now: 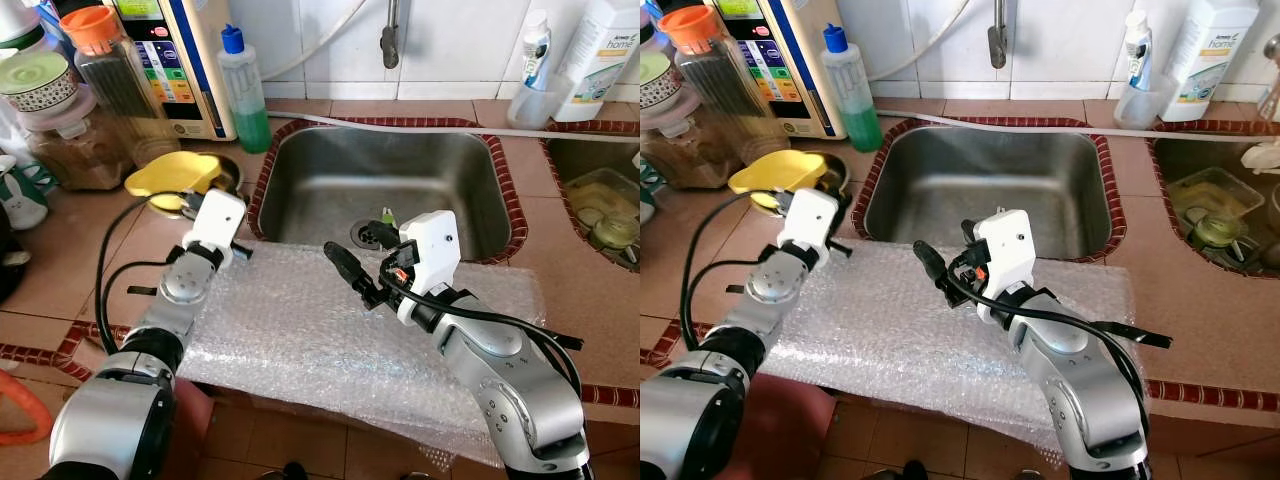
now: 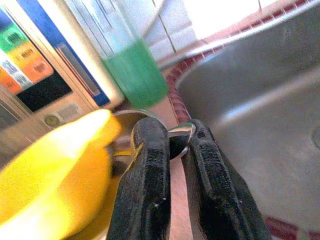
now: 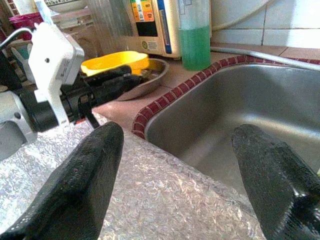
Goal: Kitchen organization
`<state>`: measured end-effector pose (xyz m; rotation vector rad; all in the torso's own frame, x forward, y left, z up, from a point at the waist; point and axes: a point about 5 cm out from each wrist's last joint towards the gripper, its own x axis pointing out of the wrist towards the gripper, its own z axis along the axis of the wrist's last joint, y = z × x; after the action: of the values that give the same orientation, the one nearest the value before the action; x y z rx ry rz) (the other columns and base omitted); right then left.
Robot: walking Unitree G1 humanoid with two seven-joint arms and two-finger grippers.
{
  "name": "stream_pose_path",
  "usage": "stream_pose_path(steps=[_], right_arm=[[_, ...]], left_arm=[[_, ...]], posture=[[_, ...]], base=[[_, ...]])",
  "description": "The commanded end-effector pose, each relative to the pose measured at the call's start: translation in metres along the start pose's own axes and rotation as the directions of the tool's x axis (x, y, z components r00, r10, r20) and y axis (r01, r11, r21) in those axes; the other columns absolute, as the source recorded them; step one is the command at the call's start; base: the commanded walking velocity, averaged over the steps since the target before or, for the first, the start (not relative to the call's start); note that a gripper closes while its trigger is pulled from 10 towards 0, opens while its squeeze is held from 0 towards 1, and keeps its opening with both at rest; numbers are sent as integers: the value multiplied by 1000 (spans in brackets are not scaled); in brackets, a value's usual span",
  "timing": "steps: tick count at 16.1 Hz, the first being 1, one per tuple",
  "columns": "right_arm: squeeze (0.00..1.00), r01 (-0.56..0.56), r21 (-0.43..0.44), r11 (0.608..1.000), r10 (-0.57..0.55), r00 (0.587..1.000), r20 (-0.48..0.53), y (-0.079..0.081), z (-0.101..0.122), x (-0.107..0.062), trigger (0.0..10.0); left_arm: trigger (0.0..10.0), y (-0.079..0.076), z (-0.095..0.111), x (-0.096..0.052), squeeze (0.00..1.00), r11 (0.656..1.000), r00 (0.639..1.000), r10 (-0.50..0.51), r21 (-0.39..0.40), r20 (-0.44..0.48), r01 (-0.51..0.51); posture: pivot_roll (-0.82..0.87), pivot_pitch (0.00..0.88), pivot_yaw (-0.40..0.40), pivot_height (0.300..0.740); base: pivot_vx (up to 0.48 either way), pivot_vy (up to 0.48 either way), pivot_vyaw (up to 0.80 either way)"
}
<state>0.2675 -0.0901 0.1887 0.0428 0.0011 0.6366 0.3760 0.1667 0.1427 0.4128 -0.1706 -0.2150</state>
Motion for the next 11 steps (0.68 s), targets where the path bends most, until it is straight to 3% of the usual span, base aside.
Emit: stream_pose_path(steps=[1,7,11], right_arm=[[0,-20,-1,1000,20,1000,15,4,4,0,10000],[0,-18,-1,1000,18,1000,20,3,4,3,10000],[0,-22,-2,1000,22,1000,22,2,4,5,10000]], left_arm=[[0,0,-5,-2,0,1000,1000,-13,0,-26,13],[0,15,6,-3,0,1000,998,-1,-15,59,2],[0,33,-7,-14,0,999,999,41,18,8,-41]], posture=[[-306,158,116,740],[-292,147,118,740],[-286,141,115,740]], base=[[0,0,0],[0,0,0],[0,0,0]])
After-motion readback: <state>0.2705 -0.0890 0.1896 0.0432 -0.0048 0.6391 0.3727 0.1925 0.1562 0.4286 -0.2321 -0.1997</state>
